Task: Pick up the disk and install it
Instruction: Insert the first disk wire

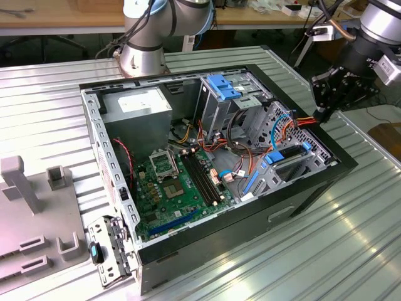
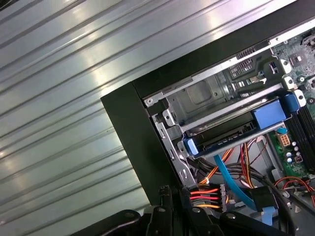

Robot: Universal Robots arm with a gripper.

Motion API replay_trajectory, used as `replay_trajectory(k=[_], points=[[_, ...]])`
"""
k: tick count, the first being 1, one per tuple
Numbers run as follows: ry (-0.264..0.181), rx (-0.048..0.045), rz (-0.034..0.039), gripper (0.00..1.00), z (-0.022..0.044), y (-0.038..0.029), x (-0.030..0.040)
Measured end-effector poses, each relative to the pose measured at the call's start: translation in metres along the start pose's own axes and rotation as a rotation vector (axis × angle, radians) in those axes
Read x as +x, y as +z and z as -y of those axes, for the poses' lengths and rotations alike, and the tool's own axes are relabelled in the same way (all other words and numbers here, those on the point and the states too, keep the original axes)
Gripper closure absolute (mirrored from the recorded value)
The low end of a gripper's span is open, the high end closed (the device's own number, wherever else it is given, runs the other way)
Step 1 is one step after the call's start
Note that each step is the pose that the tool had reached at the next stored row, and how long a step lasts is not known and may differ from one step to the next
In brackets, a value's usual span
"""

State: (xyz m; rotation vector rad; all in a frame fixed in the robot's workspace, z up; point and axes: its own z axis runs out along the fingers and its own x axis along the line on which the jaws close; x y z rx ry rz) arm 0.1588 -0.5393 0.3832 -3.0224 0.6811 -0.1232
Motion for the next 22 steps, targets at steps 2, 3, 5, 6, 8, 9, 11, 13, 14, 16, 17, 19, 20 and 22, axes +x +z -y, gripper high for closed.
replay_trajectory(k=[2,3,5,6,8,9,11,13,14,16,17,19,20,22], points=[[0.002,-0.0002,-0.0001,0.83,0.0000,0.0000,0.0000],[0.002,-0.0002,-0.0001,0.83,0.0000,0.0000,0.0000],[0.003,-0.0002,-0.0002,0.83,0.0000,0.0000,0.0000],[0.003,-0.0002,-0.0002,0.83,0.0000,0.0000,0.0000],[0.003,-0.0003,-0.0002,0.83,0.0000,0.0000,0.0000],[0.003,-0.0003,-0.0002,0.83,0.0000,0.0000,0.0000],[0.009,-0.0006,-0.0004,0.83,-0.0003,-0.0001,-0.0008],[0.019,-0.0013,-0.0010,0.83,-0.0004,-0.0001,-0.0010],[0.029,-0.0019,-0.0016,0.83,-0.0005,-0.0001,-0.0011],[0.073,-0.0049,-0.0041,0.83,-0.0005,-0.0001,-0.0012],[0.097,-0.0066,-0.0056,0.83,-0.0005,-0.0001,-0.0012],[0.146,-0.0100,-0.0084,0.83,-0.0005,-0.0001,-0.0011],[0.165,-0.0114,-0.0095,0.83,-0.0005,-0.0002,-0.0012],[0.213,-0.0146,-0.0122,0.83,-0.0005,-0.0001,-0.0012]])
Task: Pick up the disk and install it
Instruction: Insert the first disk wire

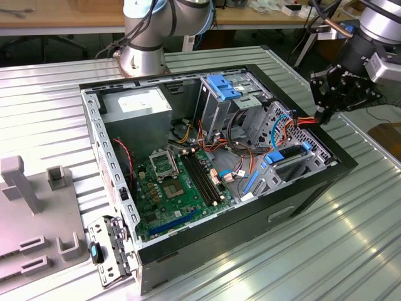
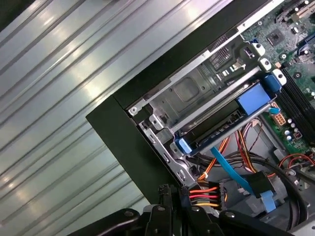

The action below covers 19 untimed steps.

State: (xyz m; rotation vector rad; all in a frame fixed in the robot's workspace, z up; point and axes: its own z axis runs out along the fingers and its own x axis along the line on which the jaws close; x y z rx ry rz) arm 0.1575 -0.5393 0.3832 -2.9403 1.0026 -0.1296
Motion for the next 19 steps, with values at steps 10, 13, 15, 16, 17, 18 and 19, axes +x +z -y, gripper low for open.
replay_trajectory(k=[10,13,15,16,17,18,19], points=[[0.217,-0.0149,-0.0125,0.83,0.0000,0.0000,0.0000],[0.296,-0.0203,-0.0170,0.83,0.0000,0.0000,0.0000],[0.341,-0.0234,-0.0196,0.83,0.0000,0.0000,0.0000],[0.362,-0.0247,-0.0207,0.83,0.0000,-0.0001,0.0000],[0.380,-0.0259,-0.0217,0.83,0.0000,0.0000,-0.0001],[0.392,-0.0266,-0.0222,0.83,-0.0001,0.0000,-0.0002],[0.401,-0.0273,-0.0228,0.83,-0.0002,-0.0001,-0.0002]])
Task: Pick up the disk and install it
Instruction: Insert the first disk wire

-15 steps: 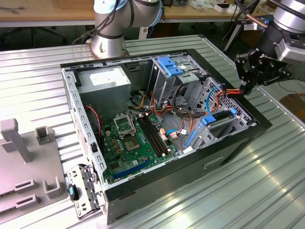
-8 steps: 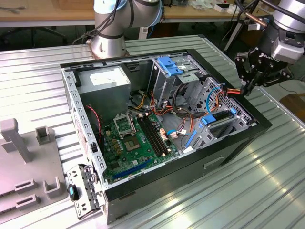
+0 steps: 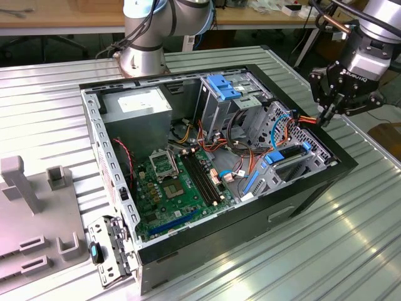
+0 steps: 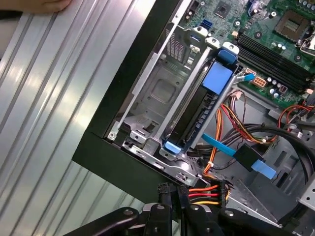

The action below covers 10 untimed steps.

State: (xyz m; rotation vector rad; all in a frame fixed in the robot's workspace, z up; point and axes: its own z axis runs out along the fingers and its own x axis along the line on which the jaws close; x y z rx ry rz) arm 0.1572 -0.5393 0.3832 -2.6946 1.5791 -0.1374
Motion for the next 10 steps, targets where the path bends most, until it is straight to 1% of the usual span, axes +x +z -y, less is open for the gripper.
replay_trajectory(k=[3,5,6,7,10], points=[[0.034,-0.0021,-0.0017,0.83,-0.0013,-0.0001,-0.0008],[0.036,-0.0012,-0.0001,0.83,-0.0047,-0.0004,-0.0026],[0.036,-0.0010,-0.0002,0.83,-0.0091,-0.0009,-0.0051],[0.037,-0.0009,-0.0001,0.83,-0.0112,-0.0011,-0.0062],[0.050,0.0004,0.0030,0.83,-0.0128,-0.0012,-0.0071]])
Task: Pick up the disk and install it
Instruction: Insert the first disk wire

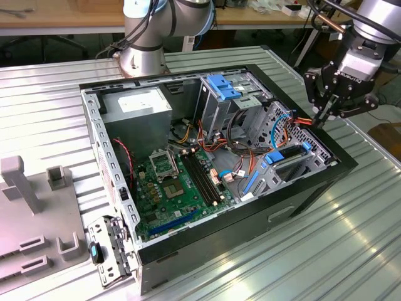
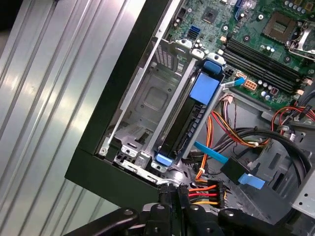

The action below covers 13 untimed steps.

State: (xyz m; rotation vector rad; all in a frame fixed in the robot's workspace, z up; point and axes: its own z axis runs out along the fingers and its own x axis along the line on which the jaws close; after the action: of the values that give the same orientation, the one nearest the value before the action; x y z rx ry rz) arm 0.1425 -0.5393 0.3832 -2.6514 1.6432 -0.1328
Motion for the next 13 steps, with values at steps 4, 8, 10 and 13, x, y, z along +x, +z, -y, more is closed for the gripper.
replay_trajectory(k=[4,8,10,13], points=[[0.032,-0.0002,0.0017,0.83,-0.0014,-0.0002,-0.0007],[0.068,-0.0014,0.0015,0.83,-0.0022,-0.0002,-0.0011],[0.098,-0.0026,0.0009,0.83,-0.0027,-0.0003,-0.0013],[0.142,-0.0043,0.0000,0.83,-0.0036,-0.0003,-0.0017]])
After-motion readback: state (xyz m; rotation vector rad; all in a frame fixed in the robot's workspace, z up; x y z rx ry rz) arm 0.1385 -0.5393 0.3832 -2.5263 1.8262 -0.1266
